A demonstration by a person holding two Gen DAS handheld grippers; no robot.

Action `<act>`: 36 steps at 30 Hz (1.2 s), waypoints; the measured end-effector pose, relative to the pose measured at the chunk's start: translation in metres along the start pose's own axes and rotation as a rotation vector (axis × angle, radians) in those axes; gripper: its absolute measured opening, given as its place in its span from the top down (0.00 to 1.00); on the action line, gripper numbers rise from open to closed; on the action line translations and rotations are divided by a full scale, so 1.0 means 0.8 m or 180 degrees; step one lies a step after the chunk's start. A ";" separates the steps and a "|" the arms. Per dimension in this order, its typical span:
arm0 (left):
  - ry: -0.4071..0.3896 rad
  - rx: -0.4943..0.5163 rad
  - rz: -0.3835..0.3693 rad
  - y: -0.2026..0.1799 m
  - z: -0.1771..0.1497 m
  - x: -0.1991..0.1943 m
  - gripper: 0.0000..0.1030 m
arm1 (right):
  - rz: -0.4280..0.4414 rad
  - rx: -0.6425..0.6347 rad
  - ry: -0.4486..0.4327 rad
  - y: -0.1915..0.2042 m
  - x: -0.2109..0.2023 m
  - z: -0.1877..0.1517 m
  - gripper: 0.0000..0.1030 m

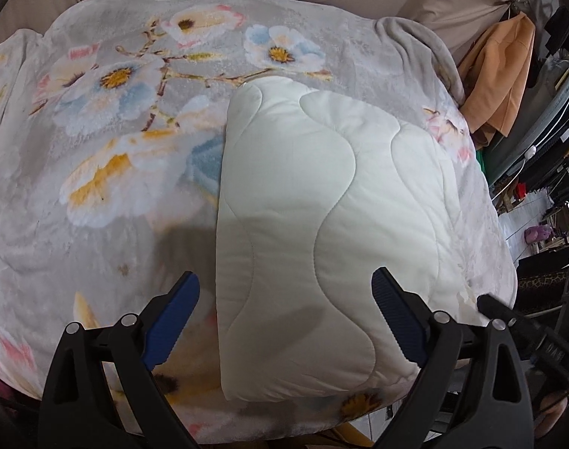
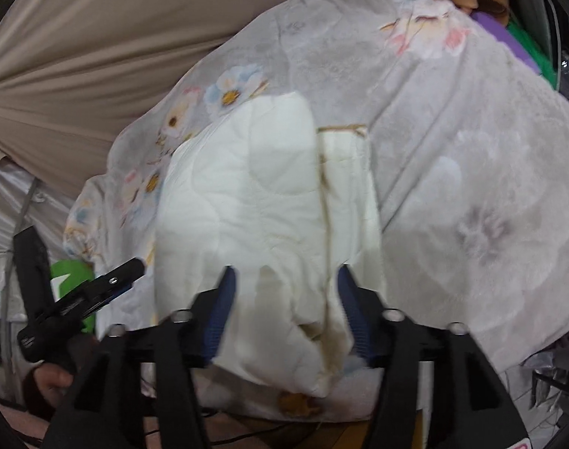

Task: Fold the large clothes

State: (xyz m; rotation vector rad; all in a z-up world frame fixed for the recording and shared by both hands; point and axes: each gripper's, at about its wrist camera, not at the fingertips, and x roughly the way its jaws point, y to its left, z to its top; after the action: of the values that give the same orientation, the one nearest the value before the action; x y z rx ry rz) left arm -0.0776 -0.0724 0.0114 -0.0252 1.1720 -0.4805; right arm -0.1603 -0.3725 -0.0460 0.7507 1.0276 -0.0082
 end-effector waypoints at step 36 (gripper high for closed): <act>0.0425 -0.1061 -0.0951 0.071 -0.010 0.093 0.04 | 0.0047 0.0257 0.0549 -0.080 0.092 0.041 0.41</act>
State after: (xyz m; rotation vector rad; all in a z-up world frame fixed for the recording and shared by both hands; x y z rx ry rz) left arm -0.0427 -0.0475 -0.0719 -0.4671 1.3774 -0.5499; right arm -0.1169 -0.4152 -0.1294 0.8435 1.1913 0.0285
